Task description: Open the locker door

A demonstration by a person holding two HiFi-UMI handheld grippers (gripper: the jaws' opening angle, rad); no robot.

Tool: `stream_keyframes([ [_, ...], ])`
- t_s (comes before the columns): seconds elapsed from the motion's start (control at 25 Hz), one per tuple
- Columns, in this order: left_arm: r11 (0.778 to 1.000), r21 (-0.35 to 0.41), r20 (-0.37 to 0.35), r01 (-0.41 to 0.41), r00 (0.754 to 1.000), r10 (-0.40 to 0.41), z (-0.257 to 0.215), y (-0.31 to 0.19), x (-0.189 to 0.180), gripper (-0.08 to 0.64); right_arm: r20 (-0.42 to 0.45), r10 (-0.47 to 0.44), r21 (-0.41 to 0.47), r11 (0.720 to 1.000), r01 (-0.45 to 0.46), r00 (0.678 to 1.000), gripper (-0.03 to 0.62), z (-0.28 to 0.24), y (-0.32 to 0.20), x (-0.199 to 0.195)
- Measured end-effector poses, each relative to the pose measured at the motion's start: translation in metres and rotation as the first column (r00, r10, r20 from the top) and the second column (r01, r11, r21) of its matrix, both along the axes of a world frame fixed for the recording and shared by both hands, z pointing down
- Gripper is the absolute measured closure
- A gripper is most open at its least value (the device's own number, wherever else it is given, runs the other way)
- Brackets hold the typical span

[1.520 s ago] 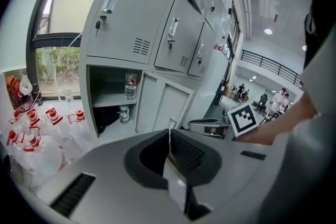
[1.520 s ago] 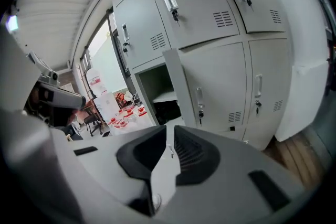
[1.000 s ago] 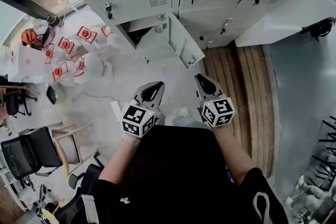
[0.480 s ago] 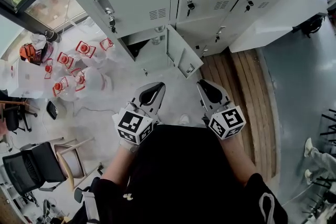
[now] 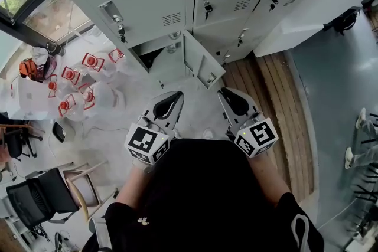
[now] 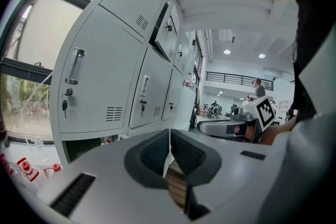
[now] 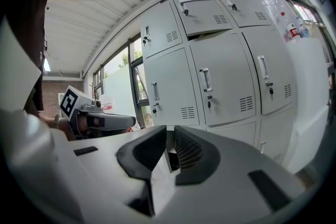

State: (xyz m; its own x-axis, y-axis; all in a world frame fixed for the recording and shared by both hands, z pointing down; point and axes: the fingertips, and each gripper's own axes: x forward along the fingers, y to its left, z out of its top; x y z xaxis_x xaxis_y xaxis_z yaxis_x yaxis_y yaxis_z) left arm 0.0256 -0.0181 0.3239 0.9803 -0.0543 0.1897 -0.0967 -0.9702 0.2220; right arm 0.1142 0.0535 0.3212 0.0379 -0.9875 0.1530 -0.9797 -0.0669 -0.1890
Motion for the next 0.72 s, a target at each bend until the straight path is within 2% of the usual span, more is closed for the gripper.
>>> stream_keyframes([
  [0.72, 1.000, -0.013, 0.005, -0.003, 1.000, 0.003, 0.001, 0.002, -0.004, 0.535, -0.022, -0.005, -0.019, 1.000, 0.005, 1.000, 0.532, 0.007, -0.003, -0.011],
])
